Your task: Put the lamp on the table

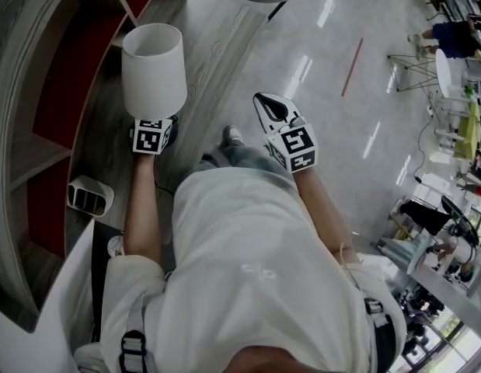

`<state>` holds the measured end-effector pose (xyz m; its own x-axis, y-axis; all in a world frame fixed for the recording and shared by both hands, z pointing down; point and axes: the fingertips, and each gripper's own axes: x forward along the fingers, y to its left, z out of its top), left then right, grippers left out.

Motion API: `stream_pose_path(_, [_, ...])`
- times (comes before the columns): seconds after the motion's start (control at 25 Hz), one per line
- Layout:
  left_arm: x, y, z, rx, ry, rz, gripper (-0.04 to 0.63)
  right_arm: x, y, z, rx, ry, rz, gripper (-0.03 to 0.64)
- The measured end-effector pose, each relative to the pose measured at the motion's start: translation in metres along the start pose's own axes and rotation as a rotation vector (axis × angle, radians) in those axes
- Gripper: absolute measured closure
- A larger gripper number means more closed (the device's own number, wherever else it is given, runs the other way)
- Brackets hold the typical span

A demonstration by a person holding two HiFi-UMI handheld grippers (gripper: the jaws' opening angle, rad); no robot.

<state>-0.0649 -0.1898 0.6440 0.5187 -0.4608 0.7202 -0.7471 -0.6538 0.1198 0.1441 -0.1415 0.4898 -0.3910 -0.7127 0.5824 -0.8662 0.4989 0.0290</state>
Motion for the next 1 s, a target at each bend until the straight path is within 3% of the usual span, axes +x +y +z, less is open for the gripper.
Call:
stream_pose_path(0.44, [-0.005,0.006,-0.012,-0.027,-0.035,0.006,0.554,0.016,0.01,-0.002,-0.012,0.011,0.045,0.589])
stream_pose_path(1.0, [-0.022,0.004,-0.025,-0.067,-0.027,0.044,0.489,0.021,0.024,-0.002,-0.037,0.012,0.113,0.589])
